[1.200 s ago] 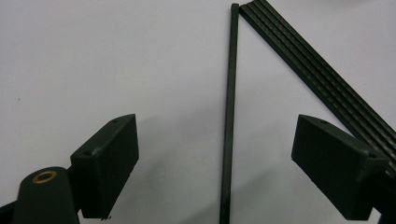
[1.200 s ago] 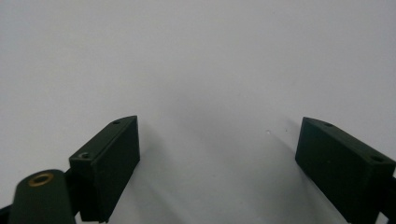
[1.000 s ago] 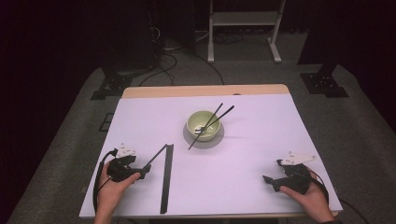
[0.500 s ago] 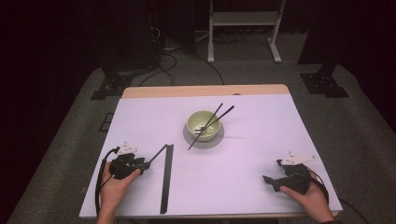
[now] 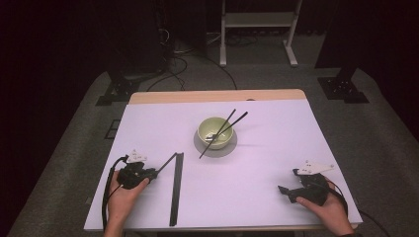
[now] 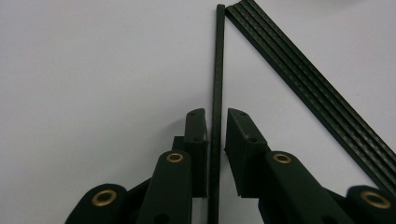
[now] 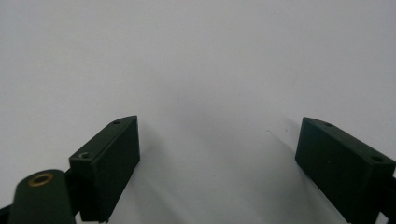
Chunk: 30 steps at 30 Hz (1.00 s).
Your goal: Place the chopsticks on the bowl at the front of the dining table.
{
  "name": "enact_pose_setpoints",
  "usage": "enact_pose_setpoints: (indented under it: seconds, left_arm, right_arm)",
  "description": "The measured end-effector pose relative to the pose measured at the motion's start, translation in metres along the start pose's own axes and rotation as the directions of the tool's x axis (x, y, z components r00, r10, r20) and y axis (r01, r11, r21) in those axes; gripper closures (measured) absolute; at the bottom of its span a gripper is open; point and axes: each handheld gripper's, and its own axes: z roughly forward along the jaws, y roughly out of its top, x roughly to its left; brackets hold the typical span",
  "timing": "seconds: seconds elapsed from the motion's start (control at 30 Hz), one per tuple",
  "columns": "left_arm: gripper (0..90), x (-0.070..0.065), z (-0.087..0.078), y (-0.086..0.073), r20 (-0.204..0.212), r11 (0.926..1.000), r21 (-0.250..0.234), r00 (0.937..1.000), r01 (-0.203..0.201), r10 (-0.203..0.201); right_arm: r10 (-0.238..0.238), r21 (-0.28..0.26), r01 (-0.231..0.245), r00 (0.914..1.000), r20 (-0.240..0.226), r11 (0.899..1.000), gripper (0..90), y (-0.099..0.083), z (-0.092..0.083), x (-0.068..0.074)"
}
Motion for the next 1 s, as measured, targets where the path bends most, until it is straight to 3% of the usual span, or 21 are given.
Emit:
enact_pose_setpoints:
  seconds: [0.5, 1.0]
  left_arm:
    - [86.2, -0.0011, 0.0007, -0.0033, -0.023, 0.9999, -0.008, 0.9997, -0.013, 0.012]
    - [86.4, 0.0016, -0.0019, -0.0032, -0.004, 0.9997, -0.024, 1.0, 0.007, -0.007]
  right_arm:
    - [-0.001, -0.001, 0.001, 1.0, 0.001, 1.0, 12.2, -0.0001, 0.0, 0.0001]
    - [-0.001, 0.0, 0.001, 1.0, 0.001, 1.0, 12.2, 0.0, 0.0, 0.0001]
